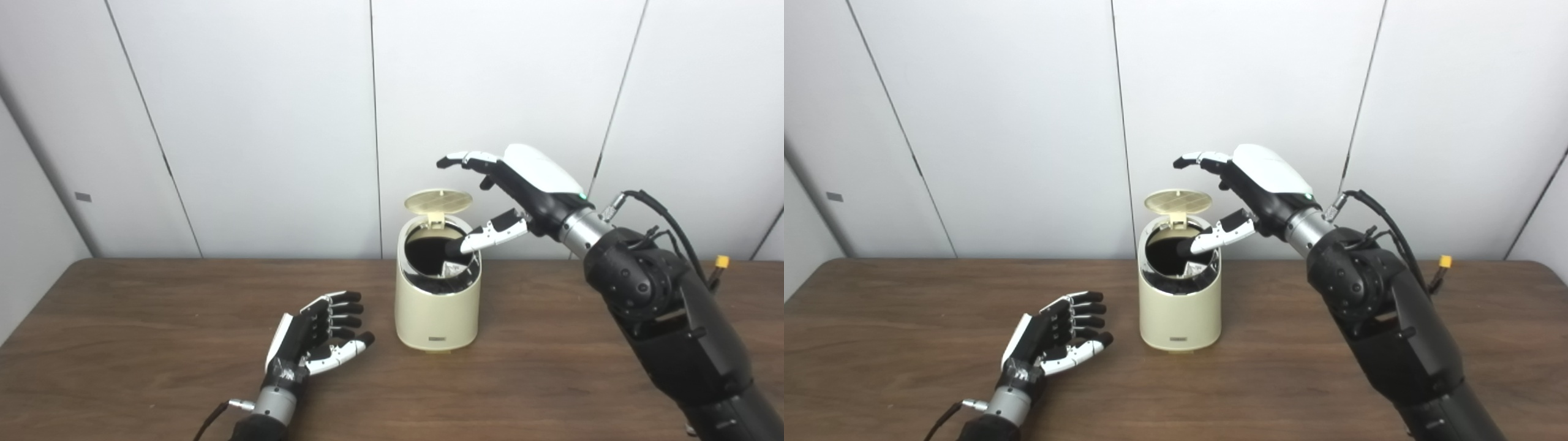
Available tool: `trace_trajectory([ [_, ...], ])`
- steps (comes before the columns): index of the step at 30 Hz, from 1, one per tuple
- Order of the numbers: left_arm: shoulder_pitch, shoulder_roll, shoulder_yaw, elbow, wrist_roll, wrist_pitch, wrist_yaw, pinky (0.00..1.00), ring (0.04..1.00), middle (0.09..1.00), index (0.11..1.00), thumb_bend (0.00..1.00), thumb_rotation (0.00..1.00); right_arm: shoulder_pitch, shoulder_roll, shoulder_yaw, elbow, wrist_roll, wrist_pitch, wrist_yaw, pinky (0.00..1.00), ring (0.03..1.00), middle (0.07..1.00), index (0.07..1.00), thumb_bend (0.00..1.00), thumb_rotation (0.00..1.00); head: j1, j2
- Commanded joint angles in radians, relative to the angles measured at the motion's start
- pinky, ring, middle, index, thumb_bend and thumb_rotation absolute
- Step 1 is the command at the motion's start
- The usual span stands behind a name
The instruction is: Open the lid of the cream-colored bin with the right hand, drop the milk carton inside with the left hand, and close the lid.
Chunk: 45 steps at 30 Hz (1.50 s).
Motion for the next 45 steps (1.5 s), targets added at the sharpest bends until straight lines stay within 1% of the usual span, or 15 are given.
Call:
trace_trajectory([
  [1,-0.02,-0.001,0.002,-0.029,-0.005,-0.022,0.004,0.62,0.663,0.705,0.755,0.6,0.02,-0.07,-0.022,-0.011,-0.002,-0.017,-0.037,-0.012,0.67,0.852,0.861,0.808,0.75,0.43,0.001,0.001],
  [8,-0.018,-0.002,0.003,-0.021,-0.016,-0.03,-0.004,0.62,0.667,0.711,0.754,0.61,0.04,-0.074,-0.029,-0.007,0.001,-0.049,-0.042,0.006,0.67,0.851,0.85,0.802,0.76,0.45,0.004,0.002],
  [15,-0.017,-0.005,0.008,-0.021,-0.02,-0.03,-0.006,0.63,0.66,0.705,0.751,0.61,0.02,-0.067,-0.033,-0.009,0.006,-0.073,-0.085,-0.007,0.72,0.863,0.813,0.774,0.76,0.48,0.004,0.003],
  [20,-0.017,-0.003,0.008,-0.013,-0.016,-0.041,-0.009,0.62,0.66,0.705,0.752,0.61,0.03,-0.052,-0.022,-0.015,-0.019,-0.089,-0.056,0.013,0.76,0.904,0.789,0.758,0.76,0.51,0.002,0.0],
  [23,-0.017,-0.004,0.008,-0.011,-0.014,-0.041,-0.008,0.61,0.653,0.702,0.748,0.61,0.03,-0.039,-0.022,-0.017,-0.031,-0.09,-0.057,0.018,0.78,0.917,0.784,0.755,0.76,0.51,0.002,0.0],
  [28,-0.015,-0.004,0.008,-0.016,-0.013,-0.034,-0.007,0.6,0.644,0.703,0.751,0.6,0.03,-0.021,-0.016,-0.026,-0.039,-0.074,-0.068,0.016,0.76,0.904,0.76,0.752,0.76,0.49,0.004,0.0],
  [33,-0.014,-0.003,0.007,-0.017,-0.011,-0.039,-0.006,0.6,0.642,0.699,0.75,0.6,0.03,-0.009,-0.014,-0.029,-0.045,-0.063,-0.084,0.013,0.78,0.9,0.753,0.75,0.77,0.47,0.003,0.001],
  [36,-0.013,-0.006,0.009,-0.019,-0.015,-0.033,-0.007,0.62,0.649,0.702,0.748,0.6,0.04,-0.003,-0.015,-0.029,-0.049,-0.059,-0.095,0.014,0.78,0.904,0.748,0.748,0.77,0.46,0.004,0.001],
  [40,-0.011,-0.009,0.01,-0.02,-0.015,-0.031,-0.006,0.59,0.646,0.702,0.751,0.6,0.03,0.001,-0.014,-0.025,-0.054,-0.061,-0.106,0.017,0.75,0.901,0.741,0.743,0.78,0.45,0.005,0.001],
  [45,-0.011,-0.009,0.011,-0.021,-0.016,-0.029,-0.008,0.62,0.649,0.701,0.755,0.6,0.03,0.006,-0.013,-0.019,-0.069,-0.065,-0.106,0.026,0.72,0.899,0.738,0.741,0.79,0.45,0.005,0.001],
])
